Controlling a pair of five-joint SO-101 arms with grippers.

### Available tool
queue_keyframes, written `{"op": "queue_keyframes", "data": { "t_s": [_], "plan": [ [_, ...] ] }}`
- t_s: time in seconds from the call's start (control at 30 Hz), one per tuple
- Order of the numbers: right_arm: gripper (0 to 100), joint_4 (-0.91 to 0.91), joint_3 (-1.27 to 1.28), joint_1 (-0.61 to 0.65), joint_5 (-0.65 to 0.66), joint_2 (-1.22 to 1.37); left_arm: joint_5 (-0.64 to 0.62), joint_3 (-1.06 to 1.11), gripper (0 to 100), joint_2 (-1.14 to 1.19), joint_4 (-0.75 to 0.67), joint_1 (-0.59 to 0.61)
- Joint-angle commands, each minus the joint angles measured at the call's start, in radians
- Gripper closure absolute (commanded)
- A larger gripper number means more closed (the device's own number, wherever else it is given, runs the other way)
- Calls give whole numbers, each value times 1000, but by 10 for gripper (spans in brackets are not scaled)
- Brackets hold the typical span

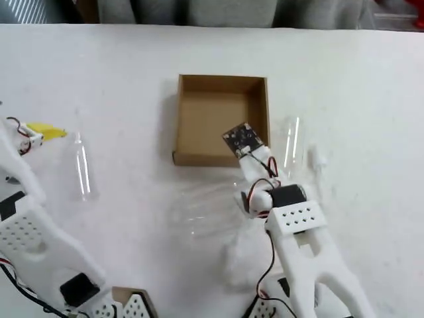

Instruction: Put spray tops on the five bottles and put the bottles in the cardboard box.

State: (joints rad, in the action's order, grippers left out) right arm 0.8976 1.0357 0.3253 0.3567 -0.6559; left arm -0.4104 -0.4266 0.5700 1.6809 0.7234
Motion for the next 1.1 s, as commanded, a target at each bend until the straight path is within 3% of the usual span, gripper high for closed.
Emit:
{"op": "queue_keyframes", "data": {
  "t_s": [0.0, 0.37, 0.57, 0.77, 0.93, 1.07],
  "plan": [
    [983, -18, -11, -8, 3, -10, 17, 41, 513, -36, -44, -58],
    [983, -16, -17, -64, 5, -12, 31, 528, 516, -394, -359, -240],
    [983, -13, -17, -117, 3, -12, 140, 637, 516, -449, -407, -306],
    [983, -15, -12, -186, 5, -4, 377, 634, 516, -455, -407, -320],
    [983, -15, -12, -194, 5, -8, 683, 674, 516, -455, -411, -349],
    [983, -16, -12, -194, 5, -8, 732, 729, 516, -455, -508, -349]
  ]
}}
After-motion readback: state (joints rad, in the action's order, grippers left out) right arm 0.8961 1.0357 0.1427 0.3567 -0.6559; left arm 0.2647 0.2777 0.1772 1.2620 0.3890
